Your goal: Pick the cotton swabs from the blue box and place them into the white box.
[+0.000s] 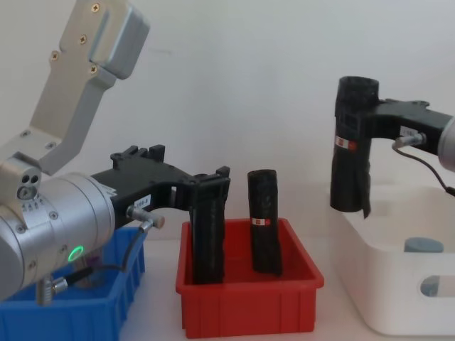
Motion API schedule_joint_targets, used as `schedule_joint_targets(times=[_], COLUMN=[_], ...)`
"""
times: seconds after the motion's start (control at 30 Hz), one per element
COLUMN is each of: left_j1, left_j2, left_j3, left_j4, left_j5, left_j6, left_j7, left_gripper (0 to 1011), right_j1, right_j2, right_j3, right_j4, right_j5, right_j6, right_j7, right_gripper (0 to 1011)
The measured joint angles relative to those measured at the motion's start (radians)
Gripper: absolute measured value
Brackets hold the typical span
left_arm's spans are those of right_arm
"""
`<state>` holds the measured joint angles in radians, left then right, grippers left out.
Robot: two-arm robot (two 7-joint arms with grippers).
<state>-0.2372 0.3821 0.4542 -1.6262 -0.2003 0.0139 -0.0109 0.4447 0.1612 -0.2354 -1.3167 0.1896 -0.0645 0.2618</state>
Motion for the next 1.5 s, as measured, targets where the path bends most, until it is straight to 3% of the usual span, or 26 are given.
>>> schedule_joint_targets(times=[0.57,0.73,0.87,1.23,1.5], left_j1=[0.000,0.000,0.000,0.000,0.000], left_j2=[0.000,0.000,0.000,0.000,0.000], left_j3=[0.000,0.000,0.000,0.000,0.000], left_j4=[0.000,0.000,0.000,0.000,0.000], left_j5=[0.000,0.000,0.000,0.000,0.000], left_j6=[0.000,0.000,0.000,0.000,0.000], left_j7=[0.000,0.000,0.000,0.000,0.000], left_gripper=[1000,1000,1000,1000,999], right_j1=[-0.062,-0.073,-0.078,-0.090,-0.093], right_j2=[0.035,0.040,0.043,0.048,0.050], right_j3=[0.019,0.021,0.023,0.027,0.028], right_j4=[-0.052,-0.059,-0.062,-0.074,-0.079], right_j5=[-0.001,0.002,0.003,0.009,0.011], right_j6=[0.056,0.064,0.066,0.069,0.070], right_j7=[-0.051,-0.057,-0.060,-0.067,-0.070], right_gripper=[368,553,633,973,1001])
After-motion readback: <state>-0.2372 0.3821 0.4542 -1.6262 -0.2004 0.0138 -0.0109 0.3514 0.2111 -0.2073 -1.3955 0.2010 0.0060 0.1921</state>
